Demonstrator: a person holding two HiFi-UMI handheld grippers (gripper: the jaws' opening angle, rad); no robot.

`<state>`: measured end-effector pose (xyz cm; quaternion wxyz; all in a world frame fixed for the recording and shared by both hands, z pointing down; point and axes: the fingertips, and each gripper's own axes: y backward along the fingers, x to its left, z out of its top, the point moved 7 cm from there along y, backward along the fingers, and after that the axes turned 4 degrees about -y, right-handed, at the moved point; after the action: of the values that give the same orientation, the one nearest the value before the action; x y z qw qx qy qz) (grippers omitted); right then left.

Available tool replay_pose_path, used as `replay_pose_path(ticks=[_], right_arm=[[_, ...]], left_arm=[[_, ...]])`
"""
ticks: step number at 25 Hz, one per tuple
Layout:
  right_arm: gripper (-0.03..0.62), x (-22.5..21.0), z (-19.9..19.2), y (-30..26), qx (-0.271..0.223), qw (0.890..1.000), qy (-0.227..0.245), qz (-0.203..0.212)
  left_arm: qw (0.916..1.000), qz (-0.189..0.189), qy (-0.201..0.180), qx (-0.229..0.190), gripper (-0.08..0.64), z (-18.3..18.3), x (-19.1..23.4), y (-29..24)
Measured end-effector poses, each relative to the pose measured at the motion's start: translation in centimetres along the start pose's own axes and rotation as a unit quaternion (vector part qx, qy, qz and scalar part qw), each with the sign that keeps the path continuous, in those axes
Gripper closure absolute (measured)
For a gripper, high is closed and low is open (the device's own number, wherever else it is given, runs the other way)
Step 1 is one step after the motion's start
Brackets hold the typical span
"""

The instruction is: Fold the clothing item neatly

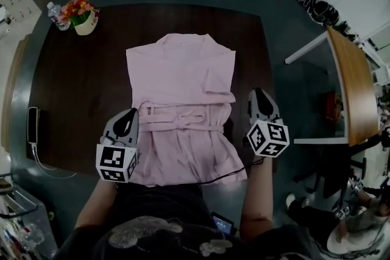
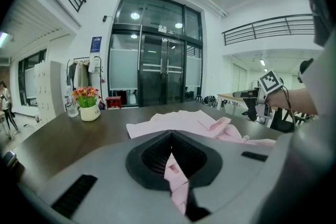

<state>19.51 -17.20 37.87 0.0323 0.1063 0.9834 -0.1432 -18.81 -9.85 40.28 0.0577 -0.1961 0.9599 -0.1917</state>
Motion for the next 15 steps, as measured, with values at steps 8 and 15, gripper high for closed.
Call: replay_pose_path(ticks=[8, 15], right_arm=[[0.483, 8.3, -6.4, -6.8, 0.171, 0.966, 0.147, 0.130], [0.531, 9.9, -9.4, -10.8, 0.227, 0.928, 0.296, 0.024]], left_arm=[[1.0000, -0.005, 0.005, 0.004, 0.551, -0.4, -0.1, -0.2], [0.9999, 0.004, 0.013, 0.008, 0.551, -0.7, 0.2, 0.1]])
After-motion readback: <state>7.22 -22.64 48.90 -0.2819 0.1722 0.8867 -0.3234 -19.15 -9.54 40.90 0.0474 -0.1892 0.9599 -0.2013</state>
